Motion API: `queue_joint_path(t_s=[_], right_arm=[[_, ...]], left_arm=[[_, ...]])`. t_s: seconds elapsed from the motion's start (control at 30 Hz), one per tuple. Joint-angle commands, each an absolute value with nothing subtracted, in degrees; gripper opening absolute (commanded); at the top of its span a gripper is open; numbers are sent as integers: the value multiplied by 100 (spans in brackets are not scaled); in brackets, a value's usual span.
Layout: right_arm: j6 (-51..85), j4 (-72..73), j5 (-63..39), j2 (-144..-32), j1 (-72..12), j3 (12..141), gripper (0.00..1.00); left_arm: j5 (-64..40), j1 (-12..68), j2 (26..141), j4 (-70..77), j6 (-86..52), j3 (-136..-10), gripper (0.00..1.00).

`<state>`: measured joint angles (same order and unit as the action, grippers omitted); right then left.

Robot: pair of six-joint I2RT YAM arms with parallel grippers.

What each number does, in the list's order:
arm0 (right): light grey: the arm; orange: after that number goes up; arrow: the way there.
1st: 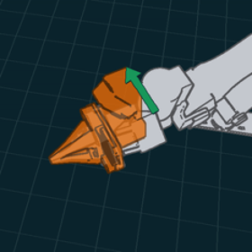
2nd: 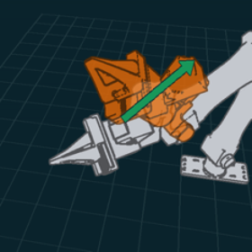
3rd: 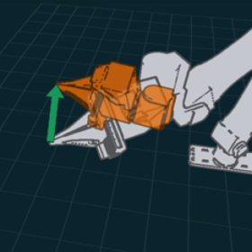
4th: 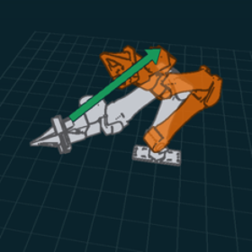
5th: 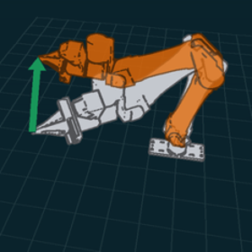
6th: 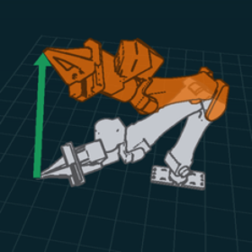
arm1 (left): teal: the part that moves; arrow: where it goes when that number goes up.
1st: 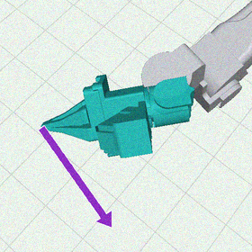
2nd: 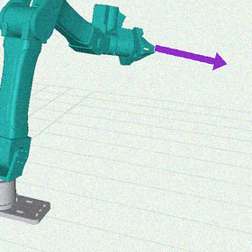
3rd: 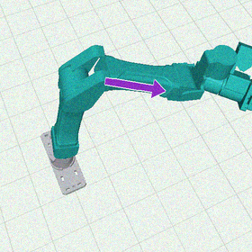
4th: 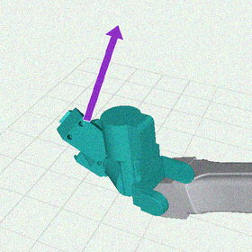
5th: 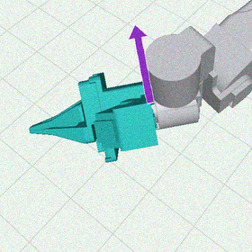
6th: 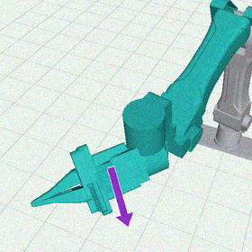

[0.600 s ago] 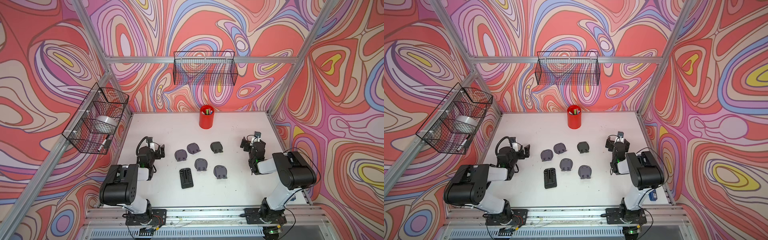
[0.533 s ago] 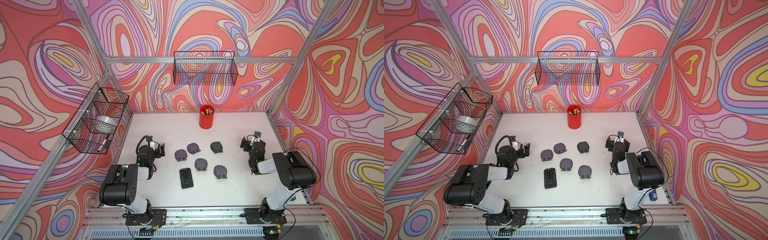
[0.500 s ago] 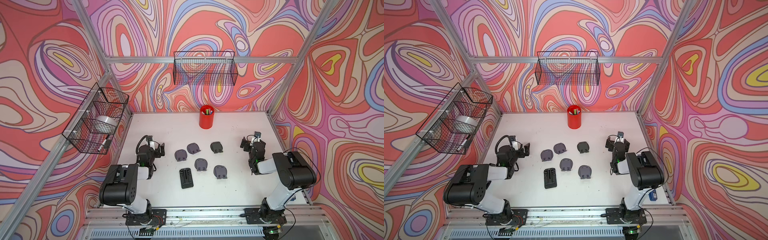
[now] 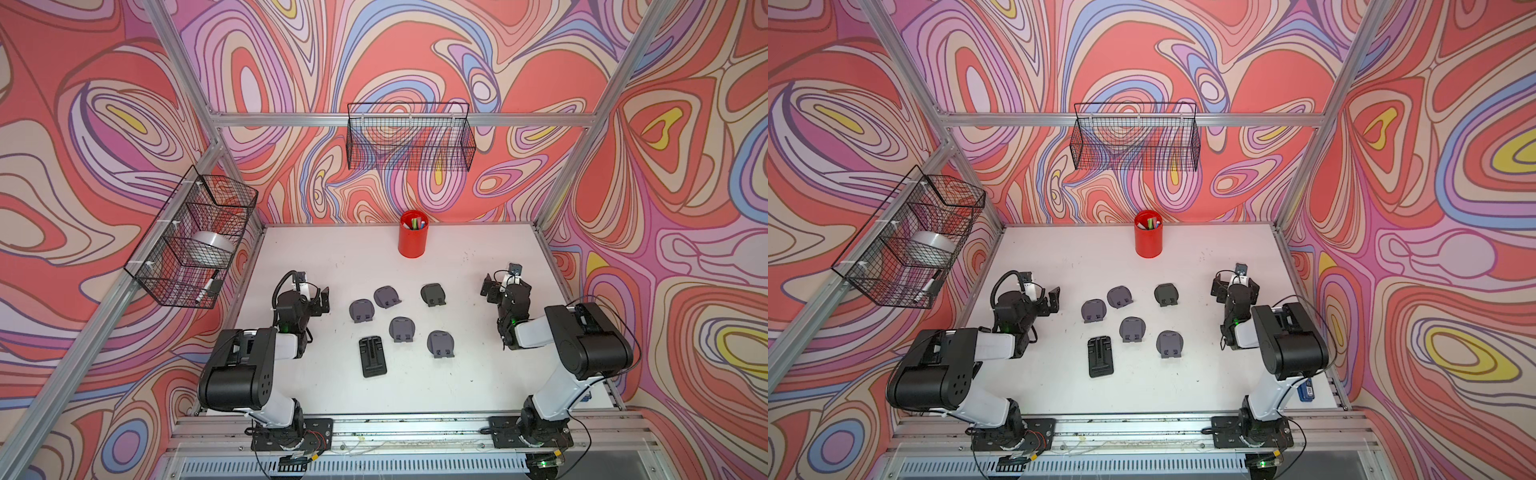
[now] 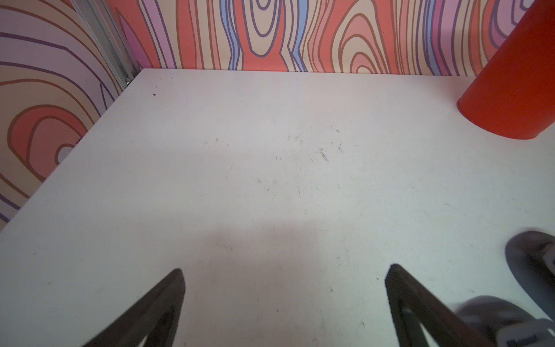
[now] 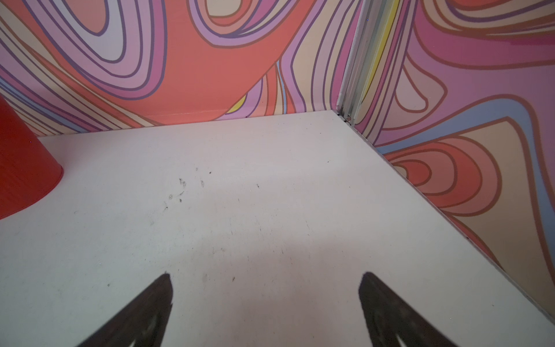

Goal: Open the phone stand
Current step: Pick up the phone stand at the center of the board.

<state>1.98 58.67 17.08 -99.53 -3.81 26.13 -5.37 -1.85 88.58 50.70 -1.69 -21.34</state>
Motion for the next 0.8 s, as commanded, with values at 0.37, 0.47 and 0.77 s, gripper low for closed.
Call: queue_joint_path(t_s=[0.37, 0.47, 0.77], right_arm=[[162, 5871, 1690, -9861, -356, 2546, 98], [168, 5868, 1691, -9861, -354, 2541, 99], [185, 5845, 1673, -9853, -360, 2541, 98]], left_arm=[[-549, -167, 8805, 5027, -117, -2162, 100], [-552, -167, 8803, 5027, -122, -2162, 100], [-412, -167, 8789, 5003, -170, -2183, 100]])
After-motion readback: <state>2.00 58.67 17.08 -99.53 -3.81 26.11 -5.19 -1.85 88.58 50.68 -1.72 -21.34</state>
